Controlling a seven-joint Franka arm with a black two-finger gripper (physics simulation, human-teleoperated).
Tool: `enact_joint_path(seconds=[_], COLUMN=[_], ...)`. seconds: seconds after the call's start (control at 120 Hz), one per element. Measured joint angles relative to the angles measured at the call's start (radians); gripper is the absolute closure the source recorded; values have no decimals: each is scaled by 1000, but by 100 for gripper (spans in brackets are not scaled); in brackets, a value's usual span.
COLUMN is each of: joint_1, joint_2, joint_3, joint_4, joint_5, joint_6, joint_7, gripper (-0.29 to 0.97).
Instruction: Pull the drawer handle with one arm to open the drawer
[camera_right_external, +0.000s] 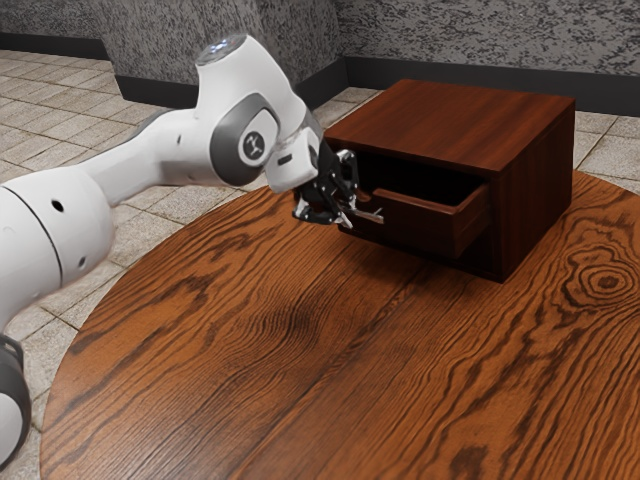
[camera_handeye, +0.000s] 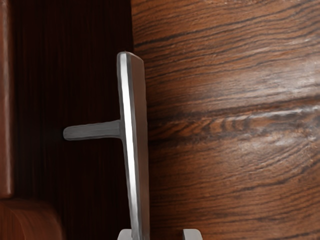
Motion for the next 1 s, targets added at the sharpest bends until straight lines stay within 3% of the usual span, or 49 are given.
enact_joint_path(seconds=[0.692, 1.0], joint_1=[-25, -24], joint_2=[-313, -338], joint_3=[12, 13], joint_4=[-377, -397], joint_5=[3, 0], joint_6=[1, 13], joint_7=[20, 27], gripper=[68, 78])
